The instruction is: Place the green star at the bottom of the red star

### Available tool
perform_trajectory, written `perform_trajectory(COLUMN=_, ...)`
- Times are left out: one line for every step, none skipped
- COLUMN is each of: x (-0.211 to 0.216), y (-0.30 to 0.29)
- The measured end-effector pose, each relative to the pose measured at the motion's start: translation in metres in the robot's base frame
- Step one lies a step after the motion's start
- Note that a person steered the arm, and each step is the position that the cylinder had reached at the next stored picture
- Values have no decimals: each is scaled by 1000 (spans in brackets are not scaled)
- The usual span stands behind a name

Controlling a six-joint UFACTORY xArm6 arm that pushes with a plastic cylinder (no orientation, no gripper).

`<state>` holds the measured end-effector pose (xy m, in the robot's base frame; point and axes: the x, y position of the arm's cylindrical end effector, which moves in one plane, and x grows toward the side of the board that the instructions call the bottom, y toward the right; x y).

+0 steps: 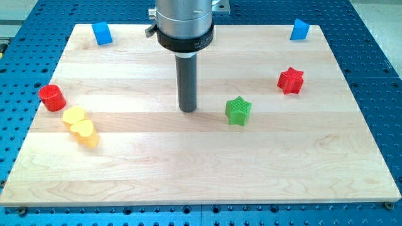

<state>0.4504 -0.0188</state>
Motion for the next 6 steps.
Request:
perform_trajectory(x=16, y=16)
perform_trajectory(x=30, y=5)
perform_trajectory(x=30, y=96)
perform_trajectory(x=30, y=153)
perform_trajectory(x=29, y=104)
perform_trajectory(x=5, y=58)
